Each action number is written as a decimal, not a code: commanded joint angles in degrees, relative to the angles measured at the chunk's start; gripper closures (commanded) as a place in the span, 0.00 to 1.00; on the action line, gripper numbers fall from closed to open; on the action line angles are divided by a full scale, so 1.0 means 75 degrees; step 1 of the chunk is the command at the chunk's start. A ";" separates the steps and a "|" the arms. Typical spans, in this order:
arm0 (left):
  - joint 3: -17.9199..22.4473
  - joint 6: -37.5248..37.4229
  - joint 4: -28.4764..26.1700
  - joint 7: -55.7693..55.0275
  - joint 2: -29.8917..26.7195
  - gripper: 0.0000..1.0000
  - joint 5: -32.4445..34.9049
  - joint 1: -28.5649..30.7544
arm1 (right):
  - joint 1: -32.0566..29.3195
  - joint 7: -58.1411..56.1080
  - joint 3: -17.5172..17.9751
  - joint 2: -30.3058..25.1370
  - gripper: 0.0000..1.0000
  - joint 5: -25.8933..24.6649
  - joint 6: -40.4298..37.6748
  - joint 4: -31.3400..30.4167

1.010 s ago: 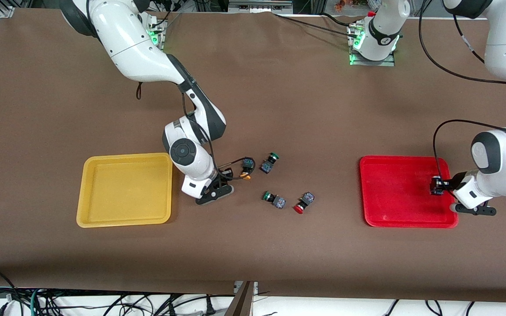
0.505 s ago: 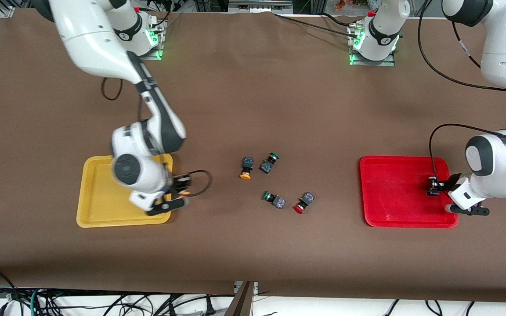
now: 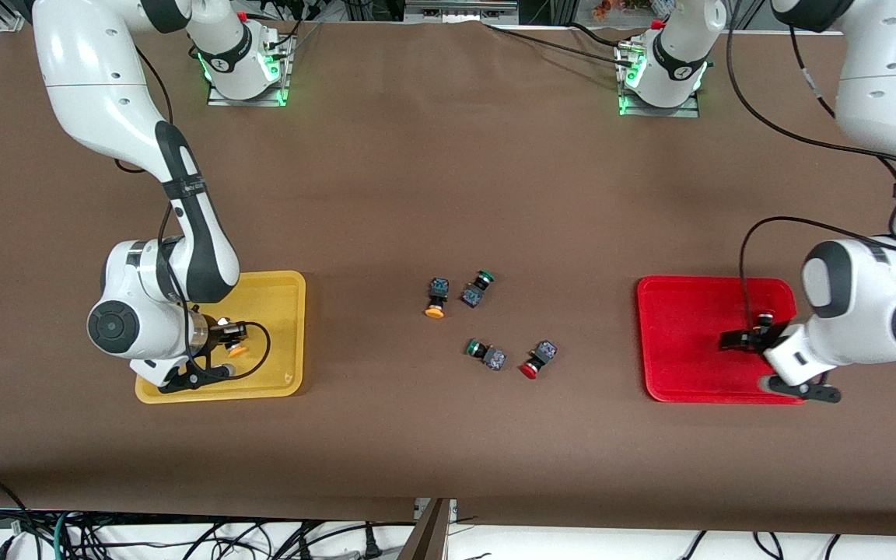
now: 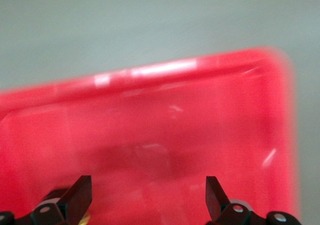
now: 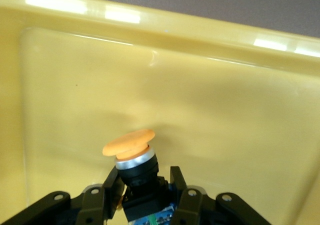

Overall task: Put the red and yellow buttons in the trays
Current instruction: 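Lower the red button into the red tray while the right gripper lowers yellow, then reach the left gripper to another red button while the right gripper reaches a yellow button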

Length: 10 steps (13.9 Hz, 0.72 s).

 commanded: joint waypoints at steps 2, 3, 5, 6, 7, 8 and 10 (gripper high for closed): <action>0.0108 -0.0022 0.0726 -0.0471 0.0426 0.00 0.0012 -0.1332 | 0.0082 0.0210 0.0088 -0.0217 0.00 0.0070 -0.0033 -0.0020; 0.0107 0.0002 0.0914 -0.0647 0.0567 0.00 -0.0011 -0.1555 | 0.0118 0.0444 0.0146 -0.0252 0.00 0.0058 -0.0045 0.0015; 0.0107 0.0293 0.1138 -0.0835 0.0778 0.00 -0.0023 -0.2070 | 0.0118 0.1098 0.0625 -0.0299 0.00 0.0070 -0.0208 0.0296; 0.0107 0.0574 0.1139 -0.0998 0.0883 0.00 -0.0023 -0.2305 | 0.0130 0.1589 0.0848 -0.0357 0.00 0.0070 -0.0348 0.0308; 0.0096 0.0901 0.1150 -0.1162 0.1024 0.00 -0.0023 -0.2458 | 0.0165 0.2244 0.1233 -0.0381 0.00 0.0058 -0.0373 0.0308; 0.0096 0.1160 0.1150 -0.1199 0.1153 0.00 -0.0023 -0.2704 | 0.0200 0.2889 0.1643 -0.0405 0.00 0.0046 -0.0350 0.0320; 0.0096 0.1501 0.1150 -0.1246 0.1376 0.00 -0.0023 -0.2998 | 0.0433 0.4073 0.2056 -0.0335 0.00 0.0035 -0.0268 0.0541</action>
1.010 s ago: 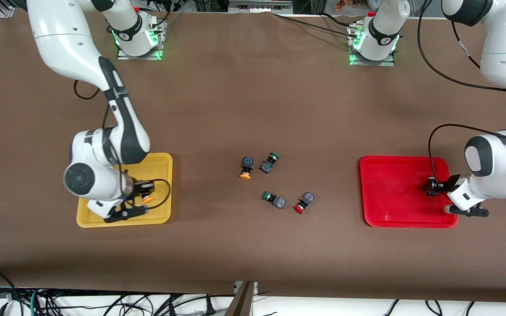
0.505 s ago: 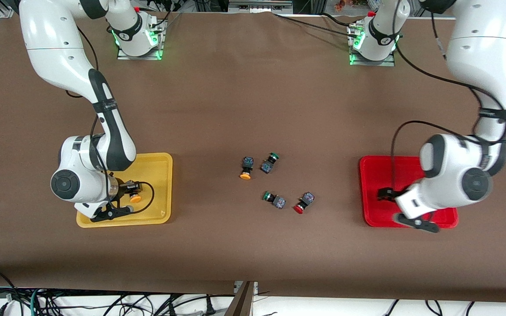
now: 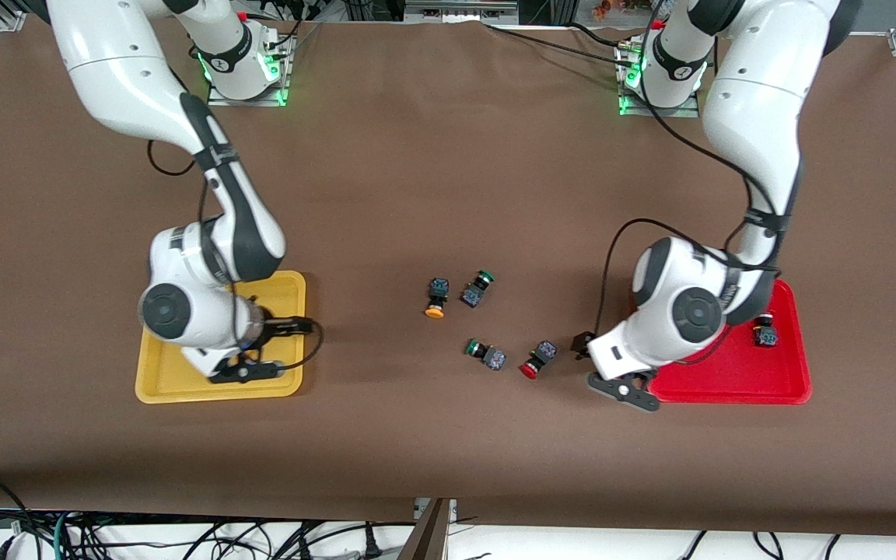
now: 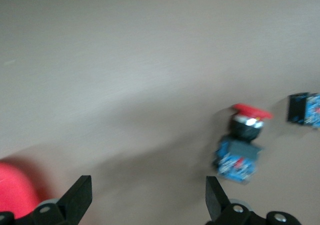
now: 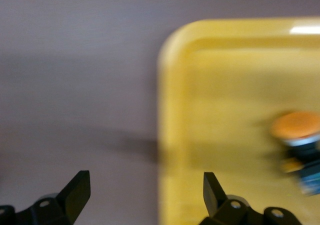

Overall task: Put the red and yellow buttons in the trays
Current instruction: 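Reach the left gripper to another red button while the right gripper reaches a yellow button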

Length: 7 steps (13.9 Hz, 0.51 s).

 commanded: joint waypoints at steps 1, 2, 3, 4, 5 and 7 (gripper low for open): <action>0.0098 0.0365 0.0359 -0.0094 0.0459 0.00 -0.0021 -0.0407 | 0.0450 0.1525 0.0368 0.0041 0.00 -0.0012 0.0017 0.0272; 0.0109 0.0401 0.0348 -0.0094 0.0506 0.00 -0.0021 -0.0489 | 0.0789 0.2133 0.0368 0.0122 0.00 -0.0012 0.0261 0.0296; 0.0110 0.0401 0.0348 -0.0094 0.0530 0.00 -0.0021 -0.0571 | 0.1048 0.2696 0.0356 0.0193 0.00 -0.0012 0.0531 0.0296; 0.0098 0.0401 0.0348 -0.0094 0.0530 0.00 -0.0021 -0.0595 | 0.1329 0.3340 0.0356 0.0252 0.00 0.0000 0.0730 0.0273; 0.0098 0.0401 0.0336 -0.0094 0.0542 0.00 -0.0021 -0.0688 | 0.1599 0.3984 0.0368 0.0310 0.00 0.0000 0.0883 0.0261; 0.0098 0.0436 0.0348 -0.0094 0.0658 0.00 -0.0021 -0.0806 | 0.2091 0.4738 0.0333 0.0357 0.00 -0.0070 0.1130 0.0168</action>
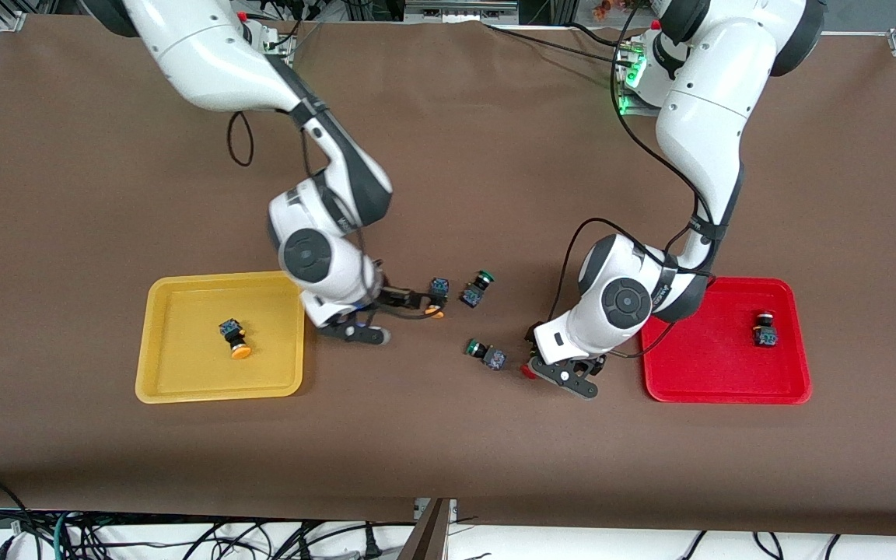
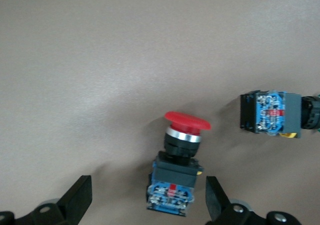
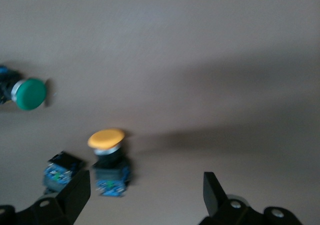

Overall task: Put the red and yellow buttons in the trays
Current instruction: 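Reach the left gripper to another red button while the right gripper reaches a yellow button, then grasp the red button with the left gripper while the right gripper grasps the yellow button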

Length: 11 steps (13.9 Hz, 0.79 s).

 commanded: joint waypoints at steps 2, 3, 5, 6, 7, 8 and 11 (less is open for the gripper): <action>0.0088 0.0249 0.0244 -0.0015 0.0290 0.00 -0.0010 -0.0251 | 0.0511 0.1115 -0.0071 0.0135 0.00 -0.0088 0.0572 -0.0293; 0.0088 0.0343 0.0221 -0.0015 0.0301 0.00 0.0002 -0.0274 | 0.0615 0.1314 -0.0071 0.0193 0.00 -0.0088 0.0725 -0.0375; 0.0099 0.0379 0.0197 -0.0015 0.0302 0.04 0.0002 -0.0286 | 0.0792 0.1468 -0.0094 0.0357 0.00 -0.0111 0.0995 -0.0411; 0.0088 0.0379 0.0197 -0.0027 0.0302 0.45 0.0002 -0.0298 | 0.0815 0.1491 -0.0094 0.0462 0.00 -0.0111 0.1217 -0.0411; 0.0088 0.0368 0.0197 -0.0027 0.0290 0.73 -0.0009 -0.0298 | 0.0839 0.1491 -0.0094 0.0568 0.00 -0.0135 0.1358 -0.0411; 0.0088 0.0368 0.0197 -0.0073 0.0290 0.87 -0.0009 -0.0298 | 0.0874 0.1491 -0.0094 0.0661 0.00 -0.0170 0.1487 -0.0411; 0.0088 0.0286 0.0232 -0.0261 0.0161 1.00 -0.0009 -0.0251 | 0.0945 0.1480 -0.0164 0.0721 0.08 -0.0252 0.1559 -0.0423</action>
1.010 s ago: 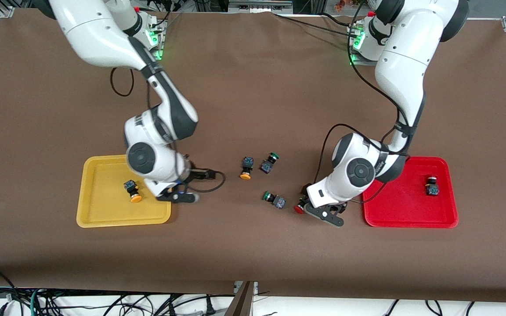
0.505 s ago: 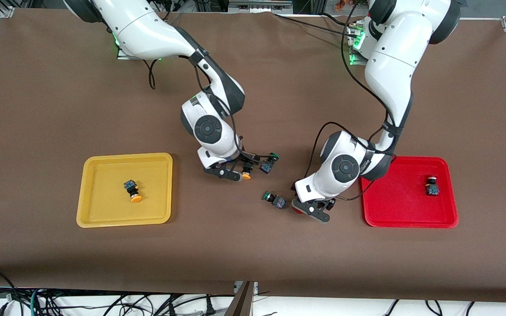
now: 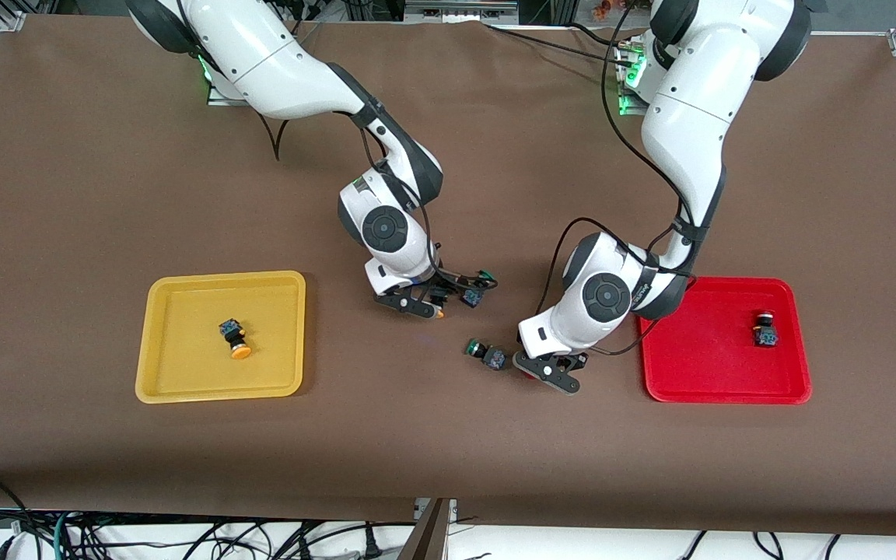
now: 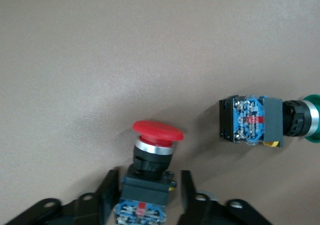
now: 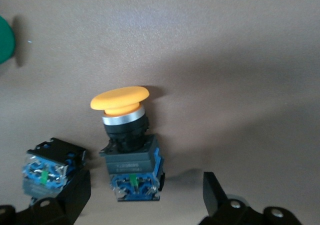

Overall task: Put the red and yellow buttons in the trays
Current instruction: 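Grasp the red button with the left gripper while the right gripper grasps the yellow button, then place the red button in the red tray while the right gripper places yellow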

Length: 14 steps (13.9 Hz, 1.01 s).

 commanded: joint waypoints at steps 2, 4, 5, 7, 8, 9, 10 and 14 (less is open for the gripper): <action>0.0086 -0.0558 0.0159 -0.0152 -0.0353 1.00 -0.0021 0.0311 | 0.0118 0.0068 -0.0242 -0.0050 0.27 -0.0212 0.0057 -0.0031; 0.0086 -0.1611 0.0101 -0.0129 -0.0984 1.00 -0.0021 0.0698 | 0.0025 -0.0200 -0.0267 -0.0073 0.53 -0.0236 0.0022 -0.0031; 0.0086 -0.2162 -0.0027 -0.0117 -0.1301 1.00 -0.0010 0.0873 | 0.0012 -0.0306 -0.0278 -0.0085 0.67 -0.0236 -0.0024 -0.0043; 0.0098 -0.2472 -0.0564 -0.0082 -0.1922 1.00 -0.0009 0.1341 | -0.0011 -0.0412 -0.0477 -0.0271 0.90 -0.0271 -0.0514 -0.0031; 0.0086 -0.2472 -0.0985 -0.0082 -0.2227 1.00 -0.0009 0.1634 | -0.0023 -0.0749 -0.0652 -0.0516 0.91 -0.0294 -0.0946 -0.0031; 0.0098 -0.2437 -0.1476 -0.0128 -0.2543 1.00 -0.0009 0.1857 | -0.0034 -0.1310 -0.0932 -0.0774 0.91 -0.0295 -0.1496 -0.0019; 0.0098 -0.2333 -0.2003 -0.0140 -0.2859 1.00 -0.0009 0.2080 | -0.0023 -0.2069 -0.1318 -0.1020 0.90 -0.0295 -0.2151 -0.0031; 0.0098 -0.1000 -0.3996 -0.0082 -0.3751 1.00 -0.0009 0.2843 | -0.0069 -0.5610 -0.2994 -0.1596 0.86 -0.0166 -0.3225 -0.0450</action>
